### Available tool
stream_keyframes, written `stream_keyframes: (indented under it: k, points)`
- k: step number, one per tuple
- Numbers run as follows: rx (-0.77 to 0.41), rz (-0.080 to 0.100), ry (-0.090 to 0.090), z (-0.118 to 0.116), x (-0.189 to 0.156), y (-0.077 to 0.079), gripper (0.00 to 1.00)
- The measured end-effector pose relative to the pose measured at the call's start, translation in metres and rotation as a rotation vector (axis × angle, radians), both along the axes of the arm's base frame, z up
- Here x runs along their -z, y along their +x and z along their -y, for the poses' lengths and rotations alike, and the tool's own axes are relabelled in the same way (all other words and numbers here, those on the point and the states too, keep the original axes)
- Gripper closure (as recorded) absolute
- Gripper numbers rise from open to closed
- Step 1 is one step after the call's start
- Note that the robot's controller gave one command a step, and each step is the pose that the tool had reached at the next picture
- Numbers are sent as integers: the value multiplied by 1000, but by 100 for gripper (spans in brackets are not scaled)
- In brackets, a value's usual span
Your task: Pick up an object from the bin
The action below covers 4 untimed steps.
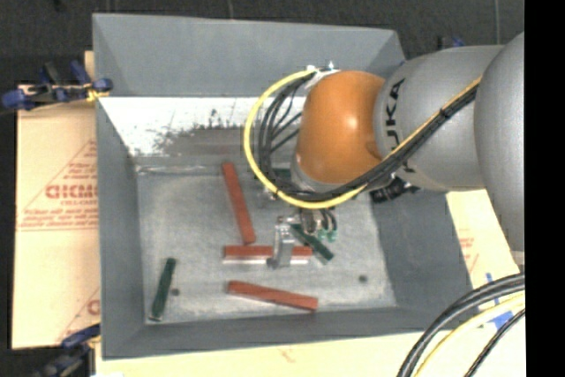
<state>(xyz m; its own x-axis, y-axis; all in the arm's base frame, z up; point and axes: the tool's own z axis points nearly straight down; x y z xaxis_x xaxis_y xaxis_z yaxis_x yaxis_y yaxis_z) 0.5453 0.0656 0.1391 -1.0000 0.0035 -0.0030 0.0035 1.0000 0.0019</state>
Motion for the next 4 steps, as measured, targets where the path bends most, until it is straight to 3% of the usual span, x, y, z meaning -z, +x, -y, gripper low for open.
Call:
stream_keyframes:
  k: [1, 2, 3, 4]
  points:
    - [0, 0, 0, 0, 0, 0, 0]
    - [47, -1, -1, 5, 68, 1, 100]
    - [48, -1, 0, 5, 68, 1, 100]
    - [2, 5, -2, 3, -101, 9, 100]
